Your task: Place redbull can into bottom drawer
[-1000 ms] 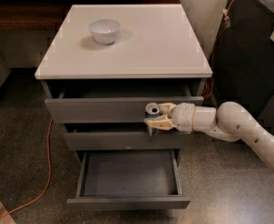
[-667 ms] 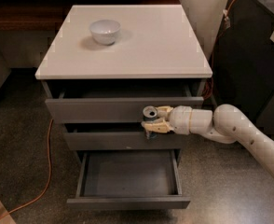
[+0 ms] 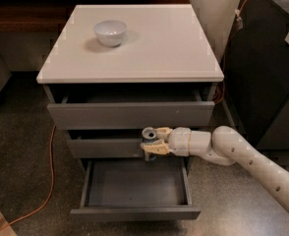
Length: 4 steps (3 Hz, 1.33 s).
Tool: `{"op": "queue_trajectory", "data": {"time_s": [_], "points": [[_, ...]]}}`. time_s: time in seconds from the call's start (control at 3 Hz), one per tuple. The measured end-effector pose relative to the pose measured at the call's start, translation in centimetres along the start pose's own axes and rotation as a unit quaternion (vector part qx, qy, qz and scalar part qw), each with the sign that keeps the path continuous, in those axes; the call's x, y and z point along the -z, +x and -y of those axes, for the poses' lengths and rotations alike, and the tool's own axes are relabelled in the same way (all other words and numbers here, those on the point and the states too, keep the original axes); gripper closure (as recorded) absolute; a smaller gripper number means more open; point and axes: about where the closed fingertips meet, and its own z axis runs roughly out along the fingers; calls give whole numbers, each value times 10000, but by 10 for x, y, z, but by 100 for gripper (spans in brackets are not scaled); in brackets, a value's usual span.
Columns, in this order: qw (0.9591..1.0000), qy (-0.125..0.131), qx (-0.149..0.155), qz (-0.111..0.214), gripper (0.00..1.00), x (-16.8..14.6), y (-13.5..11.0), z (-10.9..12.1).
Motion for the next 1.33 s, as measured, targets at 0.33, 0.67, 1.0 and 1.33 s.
{"op": "queue_trajectory", "data": {"time_s": [0.33, 0.67, 1.0, 1.33], "points": [[9998, 97, -30, 144, 100, -14, 30, -13], [9995, 132, 160, 228, 100, -25, 58, -24], [9989, 53, 435, 143, 100, -34, 84, -29], [9986, -152, 495, 118, 100, -46, 113, -36]]}}
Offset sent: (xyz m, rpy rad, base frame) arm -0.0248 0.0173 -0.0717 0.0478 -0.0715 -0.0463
